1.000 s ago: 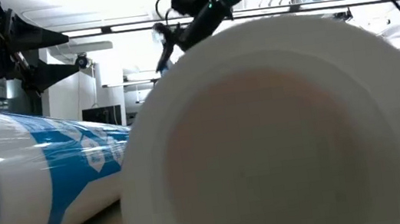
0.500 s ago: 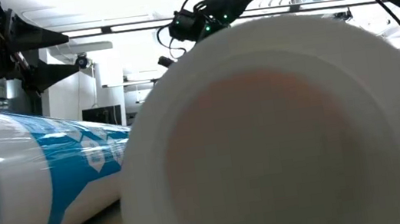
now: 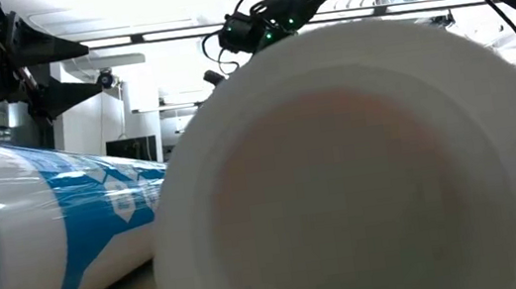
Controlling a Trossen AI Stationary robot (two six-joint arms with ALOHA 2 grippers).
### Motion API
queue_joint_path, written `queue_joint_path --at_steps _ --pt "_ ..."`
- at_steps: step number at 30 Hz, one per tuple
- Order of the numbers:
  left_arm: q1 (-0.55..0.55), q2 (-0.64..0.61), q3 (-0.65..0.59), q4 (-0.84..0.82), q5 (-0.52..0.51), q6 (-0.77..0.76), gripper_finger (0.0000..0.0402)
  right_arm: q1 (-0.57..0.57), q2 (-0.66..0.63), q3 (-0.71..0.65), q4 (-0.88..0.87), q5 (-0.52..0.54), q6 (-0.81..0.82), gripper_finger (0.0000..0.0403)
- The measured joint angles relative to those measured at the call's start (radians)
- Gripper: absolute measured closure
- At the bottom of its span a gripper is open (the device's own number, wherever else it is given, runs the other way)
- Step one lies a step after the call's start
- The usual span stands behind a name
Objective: Pick & place silicon tubes, Sealant and Lysol wipes
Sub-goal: Put the right blue sealant into the red bin
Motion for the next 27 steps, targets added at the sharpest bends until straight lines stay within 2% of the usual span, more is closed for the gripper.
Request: queue_joint_path --at_steps 12,19,27 --pt "0.0 0.0 0.0 0.0 0.0 0.0 0.0032 0.057 -0.108 0.0 -0.044 0.037 -0.074 0.0097" --pt "0.0 0.0 0.0 0.0 0.0 0.0 0.0032 0.178 -0.208 0.001 -0.263 0.131 -0.089 0.0096" --pt "0.0 0.0 0.0 0.0 0.0 0.0 0.0032 0.361 -0.281 0.001 -0.583 0.156 0.137 0.0096"
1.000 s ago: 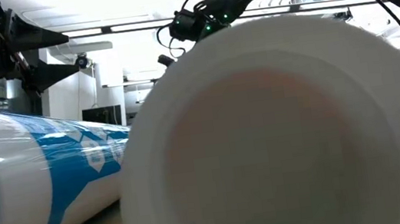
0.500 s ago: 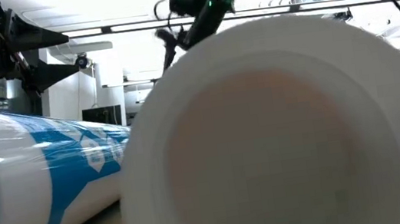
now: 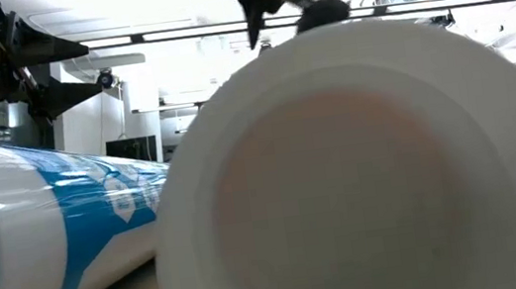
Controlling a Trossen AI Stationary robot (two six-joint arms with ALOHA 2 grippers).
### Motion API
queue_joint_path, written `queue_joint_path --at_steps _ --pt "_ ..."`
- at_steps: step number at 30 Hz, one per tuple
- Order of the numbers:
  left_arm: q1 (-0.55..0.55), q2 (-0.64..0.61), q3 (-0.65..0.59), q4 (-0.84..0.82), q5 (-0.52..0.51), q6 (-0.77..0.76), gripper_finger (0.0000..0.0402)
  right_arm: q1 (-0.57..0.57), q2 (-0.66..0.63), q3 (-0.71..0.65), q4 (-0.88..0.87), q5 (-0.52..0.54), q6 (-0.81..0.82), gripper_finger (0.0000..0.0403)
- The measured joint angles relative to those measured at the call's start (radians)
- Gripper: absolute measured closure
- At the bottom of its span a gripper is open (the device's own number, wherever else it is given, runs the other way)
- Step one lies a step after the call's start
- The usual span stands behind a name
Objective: Pick & place silicon tubes, Sealant and Lysol wipes
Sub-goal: Put the right blue sealant into the red bin
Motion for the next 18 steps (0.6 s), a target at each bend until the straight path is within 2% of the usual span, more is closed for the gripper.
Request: queue_joint_path --at_steps 7,12,18 --pt "0.0 0.0 0.0 0.0 0.0 0.0 0.0032 0.17 0.01 -0.008 -0.176 0.019 0.268 0.0096" --pt "0.0 0.0 0.0 0.0 0.0 0.0 0.0032 0.258 0.01 -0.095 -0.163 -0.015 0.398 0.0096" --pt "0.0 0.0 0.0 0.0 0.0 0.0 0.0032 0.339 0.01 -0.251 -0.022 -0.104 0.448 0.0096"
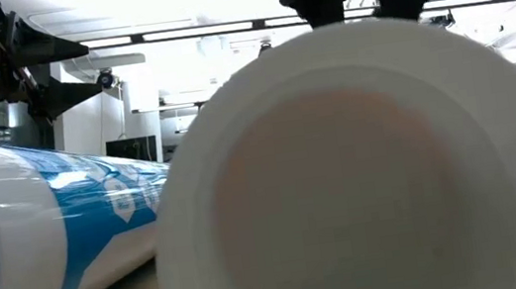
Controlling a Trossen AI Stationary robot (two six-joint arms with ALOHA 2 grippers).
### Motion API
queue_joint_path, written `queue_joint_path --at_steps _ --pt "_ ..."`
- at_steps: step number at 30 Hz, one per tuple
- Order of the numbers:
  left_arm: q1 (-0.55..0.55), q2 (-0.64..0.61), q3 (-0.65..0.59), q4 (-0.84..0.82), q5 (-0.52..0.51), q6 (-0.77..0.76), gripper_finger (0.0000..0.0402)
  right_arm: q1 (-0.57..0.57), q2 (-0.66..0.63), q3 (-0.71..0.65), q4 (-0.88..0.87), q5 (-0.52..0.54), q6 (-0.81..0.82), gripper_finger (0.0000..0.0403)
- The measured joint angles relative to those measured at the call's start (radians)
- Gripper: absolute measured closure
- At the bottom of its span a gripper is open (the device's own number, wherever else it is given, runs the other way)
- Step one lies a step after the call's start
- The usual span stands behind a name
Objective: Pick & place silicon tubes, Sealant and Lysol wipes
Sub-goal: Put the right blue sealant into the red bin
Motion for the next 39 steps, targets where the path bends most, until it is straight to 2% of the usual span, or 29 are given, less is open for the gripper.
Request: queue_joint_path --at_steps 6,9,13,19,28,39 --pt "0.0 0.0 0.0 0.0 0.0 0.0 0.0032 0.076 0.0 -0.128 0.248 -0.045 0.12 0.0096" --pt "0.0 0.0 0.0 0.0 0.0 0.0 0.0032 0.099 0.0 -0.146 0.357 -0.027 0.189 0.0096" --pt "0.0 0.0 0.0 0.0 0.0 0.0 0.0032 0.1 0.0 -0.153 0.411 0.016 0.286 0.0096" --pt "0.0 0.0 0.0 0.0 0.0 0.0 0.0032 0.106 0.014 -0.148 0.419 -0.025 0.358 0.0096" --pt "0.0 0.0 0.0 0.0 0.0 0.0 0.0032 0.108 0.14 -0.059 0.404 -0.095 0.389 0.0096" --pt "0.0 0.0 0.0 0.0 0.0 0.0 0.0032 0.116 0.146 -0.059 0.325 -0.1 0.422 0.0096"
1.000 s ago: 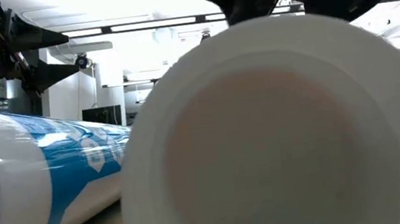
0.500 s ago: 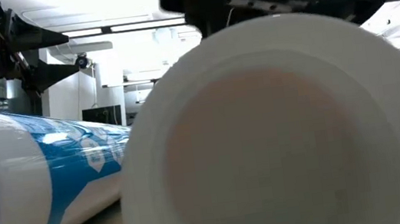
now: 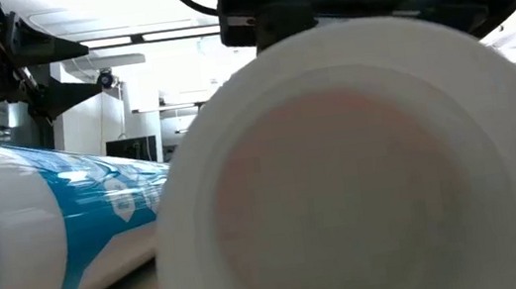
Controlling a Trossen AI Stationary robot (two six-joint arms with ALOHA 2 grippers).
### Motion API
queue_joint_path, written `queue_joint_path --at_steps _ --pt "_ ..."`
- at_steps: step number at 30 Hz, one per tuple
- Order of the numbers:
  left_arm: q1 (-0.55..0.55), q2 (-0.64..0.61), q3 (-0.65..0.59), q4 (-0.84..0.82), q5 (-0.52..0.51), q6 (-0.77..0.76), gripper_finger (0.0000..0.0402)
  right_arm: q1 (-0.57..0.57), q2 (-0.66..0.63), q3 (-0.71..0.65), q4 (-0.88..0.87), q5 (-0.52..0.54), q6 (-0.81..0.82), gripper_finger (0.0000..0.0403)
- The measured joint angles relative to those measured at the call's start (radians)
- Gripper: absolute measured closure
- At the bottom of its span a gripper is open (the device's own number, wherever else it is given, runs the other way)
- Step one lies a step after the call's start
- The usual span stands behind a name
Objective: Pick & place silicon tubes, Sealant and Lysol wipes
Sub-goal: Put the right blue sealant into the red bin
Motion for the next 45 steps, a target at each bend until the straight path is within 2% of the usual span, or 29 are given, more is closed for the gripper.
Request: queue_joint_path --at_steps 39,45 --pt "0.0 0.0 0.0 0.0 0.0 0.0 0.0032 0.01 0.094 -0.002 0.019 0.039 -0.035 0.0096" --pt "0.0 0.0 0.0 0.0 0.0 0.0 0.0032 0.01 0.094 -0.002 0.018 0.045 -0.02 0.0118"
